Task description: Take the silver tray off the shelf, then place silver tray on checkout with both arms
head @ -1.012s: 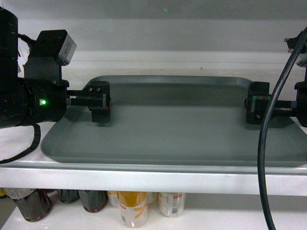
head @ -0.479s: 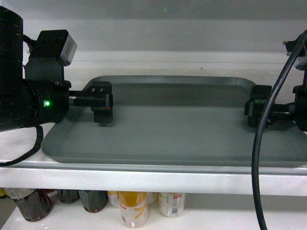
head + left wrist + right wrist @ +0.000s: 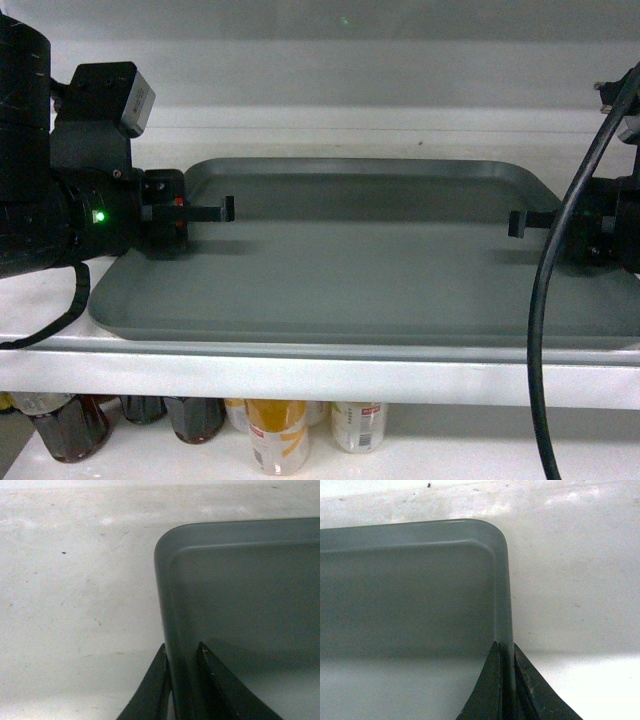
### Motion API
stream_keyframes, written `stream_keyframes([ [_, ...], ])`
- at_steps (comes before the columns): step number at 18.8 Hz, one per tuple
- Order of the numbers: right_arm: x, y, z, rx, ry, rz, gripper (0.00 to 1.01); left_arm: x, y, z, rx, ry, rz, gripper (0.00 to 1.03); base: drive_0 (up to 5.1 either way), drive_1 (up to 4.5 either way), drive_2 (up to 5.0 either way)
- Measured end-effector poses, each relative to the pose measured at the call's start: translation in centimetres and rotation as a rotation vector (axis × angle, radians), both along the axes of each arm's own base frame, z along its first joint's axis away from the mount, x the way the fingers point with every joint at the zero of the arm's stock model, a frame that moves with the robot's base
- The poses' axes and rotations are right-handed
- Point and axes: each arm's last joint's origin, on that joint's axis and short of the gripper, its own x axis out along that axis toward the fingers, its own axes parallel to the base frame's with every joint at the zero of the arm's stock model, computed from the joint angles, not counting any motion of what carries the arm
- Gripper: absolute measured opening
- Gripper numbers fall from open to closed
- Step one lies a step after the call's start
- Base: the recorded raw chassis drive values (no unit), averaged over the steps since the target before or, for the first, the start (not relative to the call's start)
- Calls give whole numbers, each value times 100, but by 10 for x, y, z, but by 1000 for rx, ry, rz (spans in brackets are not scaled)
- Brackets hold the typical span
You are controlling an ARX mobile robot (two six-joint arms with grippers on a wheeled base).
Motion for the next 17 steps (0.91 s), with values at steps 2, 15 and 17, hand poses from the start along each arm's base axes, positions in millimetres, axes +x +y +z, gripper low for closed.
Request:
stream_keyframes([
  [2, 0, 0, 0, 18, 2, -12, 3, -1, 0, -1, -39, 2, 27, 4, 0, 0, 0],
  [15, -5, 5, 6, -32, 11, -24, 3, -8, -3, 1, -17, -8, 27, 3, 0, 0, 0],
  [17, -6, 5, 6, -33, 14, -24, 3, -9, -3, 2, -11, -8, 26, 3, 0, 0, 0],
])
